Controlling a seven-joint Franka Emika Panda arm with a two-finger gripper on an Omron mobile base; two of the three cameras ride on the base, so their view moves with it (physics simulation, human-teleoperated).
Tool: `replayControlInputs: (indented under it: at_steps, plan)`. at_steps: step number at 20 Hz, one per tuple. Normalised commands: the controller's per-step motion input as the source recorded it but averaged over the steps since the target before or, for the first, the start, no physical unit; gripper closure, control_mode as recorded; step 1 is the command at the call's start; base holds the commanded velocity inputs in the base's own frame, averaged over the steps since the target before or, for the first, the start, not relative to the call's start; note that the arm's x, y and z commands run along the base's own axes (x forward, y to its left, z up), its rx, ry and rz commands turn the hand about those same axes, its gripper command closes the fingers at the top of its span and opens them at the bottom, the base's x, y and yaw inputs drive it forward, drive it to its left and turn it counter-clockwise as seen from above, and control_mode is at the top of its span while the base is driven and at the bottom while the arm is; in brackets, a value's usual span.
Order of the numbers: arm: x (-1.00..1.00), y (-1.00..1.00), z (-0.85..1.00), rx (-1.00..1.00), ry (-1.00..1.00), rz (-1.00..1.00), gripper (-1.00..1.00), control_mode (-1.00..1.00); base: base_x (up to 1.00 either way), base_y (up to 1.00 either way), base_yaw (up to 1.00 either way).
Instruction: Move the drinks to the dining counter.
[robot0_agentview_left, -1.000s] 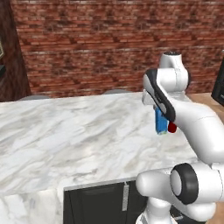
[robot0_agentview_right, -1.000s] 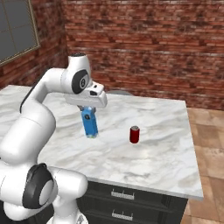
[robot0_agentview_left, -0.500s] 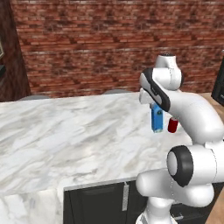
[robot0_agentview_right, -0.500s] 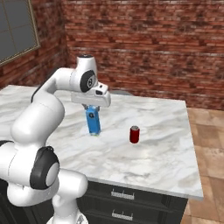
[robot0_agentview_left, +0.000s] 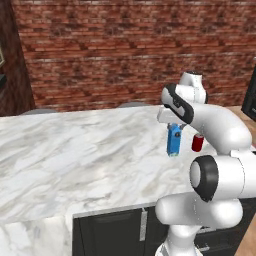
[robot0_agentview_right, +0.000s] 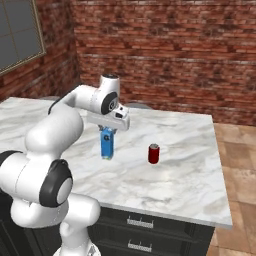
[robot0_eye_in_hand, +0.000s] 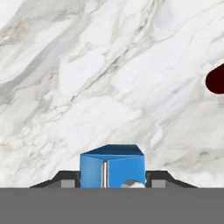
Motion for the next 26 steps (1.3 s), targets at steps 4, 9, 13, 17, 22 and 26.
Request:
replayControlInputs:
  at_steps: [4,9,13,17,22,26]
  plan:
    - [0.24,0.00,-0.29,-0.01,-0.02,0.00,1.00,-1.00,0.00,0.00,0.00]
    - [0.20,0.00,-0.09,-0.05,-0.01,-0.02,1.00,-1.00,0.00,0.00,0.00]
    - [0.34,0.00,-0.03,-0.01,-0.01,-0.01,1.00,-1.00,0.00,0.00,0.00]
    - [0.33,-0.04,-0.02,0.00,0.00,-0.01,1.00,-1.00,0.00,0.00,0.00]
    - [0.39,0.00,-0.15,0.00,0.00,0.00,1.00,-1.00,0.00,0.00,0.00]
    - [0.21,0.00,-0.21,0.02,0.00,0.00,1.00,-1.00,0.00,0.00,0.00]
